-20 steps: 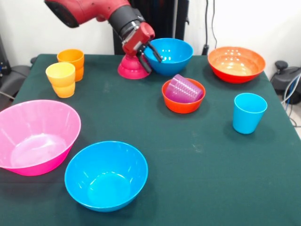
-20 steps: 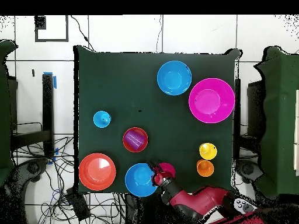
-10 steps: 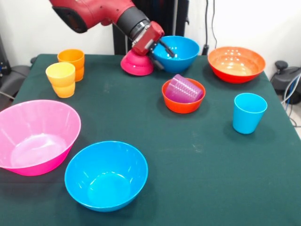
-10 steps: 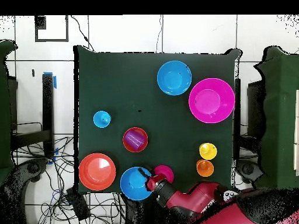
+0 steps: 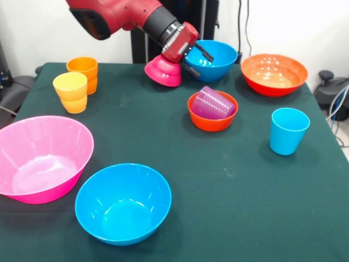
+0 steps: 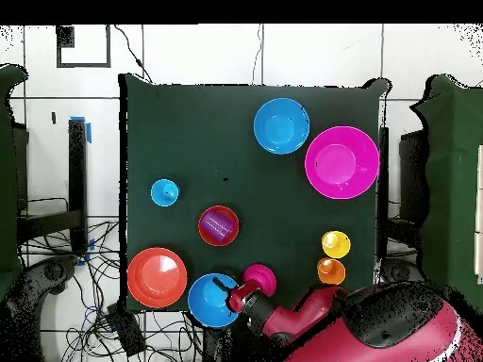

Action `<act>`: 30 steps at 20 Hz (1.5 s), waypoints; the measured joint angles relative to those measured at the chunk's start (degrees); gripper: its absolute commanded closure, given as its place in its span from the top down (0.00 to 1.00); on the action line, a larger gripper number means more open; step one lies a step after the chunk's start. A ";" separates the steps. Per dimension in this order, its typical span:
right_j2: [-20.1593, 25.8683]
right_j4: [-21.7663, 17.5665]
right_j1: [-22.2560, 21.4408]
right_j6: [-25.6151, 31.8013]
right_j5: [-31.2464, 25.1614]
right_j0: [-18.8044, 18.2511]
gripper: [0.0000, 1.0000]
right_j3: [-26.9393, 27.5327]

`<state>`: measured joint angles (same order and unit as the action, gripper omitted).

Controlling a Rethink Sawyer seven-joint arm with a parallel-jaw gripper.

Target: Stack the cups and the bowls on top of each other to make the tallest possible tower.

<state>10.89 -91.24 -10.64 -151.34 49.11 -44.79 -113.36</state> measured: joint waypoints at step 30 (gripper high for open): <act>-4.59 9.62 -0.83 0.00 5.39 0.04 1.00 2.81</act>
<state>6.31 -81.62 -11.47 -151.34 54.50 -44.74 -110.55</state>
